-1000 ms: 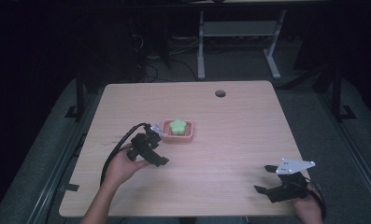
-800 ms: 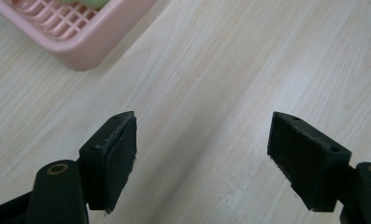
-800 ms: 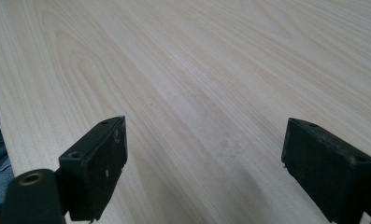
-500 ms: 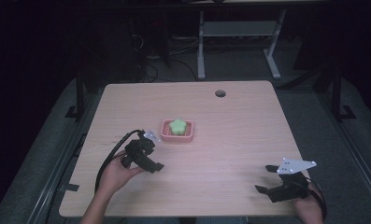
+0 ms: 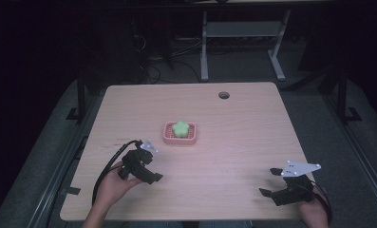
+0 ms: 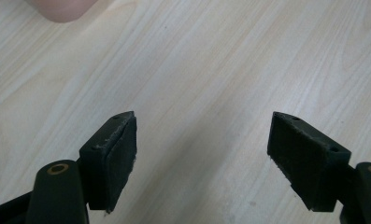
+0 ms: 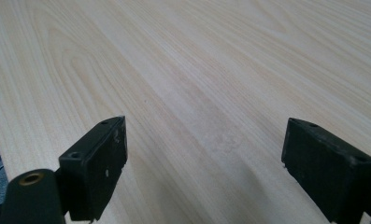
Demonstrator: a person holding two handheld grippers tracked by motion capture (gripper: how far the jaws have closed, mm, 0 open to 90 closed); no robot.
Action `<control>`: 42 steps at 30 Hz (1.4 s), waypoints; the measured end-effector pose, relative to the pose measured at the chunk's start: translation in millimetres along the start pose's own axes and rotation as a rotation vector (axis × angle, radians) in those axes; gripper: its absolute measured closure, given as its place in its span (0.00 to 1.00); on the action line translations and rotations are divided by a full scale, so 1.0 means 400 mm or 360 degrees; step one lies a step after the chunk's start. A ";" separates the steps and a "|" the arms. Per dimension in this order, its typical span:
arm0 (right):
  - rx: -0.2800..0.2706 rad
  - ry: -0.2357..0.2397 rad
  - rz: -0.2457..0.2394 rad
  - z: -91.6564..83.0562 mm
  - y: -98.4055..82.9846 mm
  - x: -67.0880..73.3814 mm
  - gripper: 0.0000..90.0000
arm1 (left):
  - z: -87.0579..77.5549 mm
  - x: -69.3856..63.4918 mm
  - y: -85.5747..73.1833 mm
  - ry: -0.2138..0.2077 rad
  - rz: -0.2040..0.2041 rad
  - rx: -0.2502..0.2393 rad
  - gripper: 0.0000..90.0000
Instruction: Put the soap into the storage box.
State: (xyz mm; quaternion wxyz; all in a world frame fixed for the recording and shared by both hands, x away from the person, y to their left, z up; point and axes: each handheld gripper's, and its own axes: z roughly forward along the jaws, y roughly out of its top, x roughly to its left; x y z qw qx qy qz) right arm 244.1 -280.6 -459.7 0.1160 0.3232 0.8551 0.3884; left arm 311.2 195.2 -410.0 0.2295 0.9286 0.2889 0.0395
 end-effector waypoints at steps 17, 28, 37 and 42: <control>-0.0001 0.0009 -0.0014 0.001 0.000 0.001 0.15 | -0.004 -0.016 -0.050 0.0026 -0.0021 -0.0010 0.27; 0.0004 0.0009 -0.0017 0.002 0.000 0.002 0.15 | 0.003 -0.024 -0.084 0.0031 -0.0055 -0.0029 0.27; 0.0003 0.0013 -0.0021 0.003 0.001 0.004 0.15 | 0.009 -0.035 -0.104 0.0046 -0.0077 -0.0075 0.27; -0.0003 0.0029 -0.0044 0.005 0.007 0.008 0.15 | 0.010 -0.054 -0.115 0.0069 -0.0056 -0.0068 0.27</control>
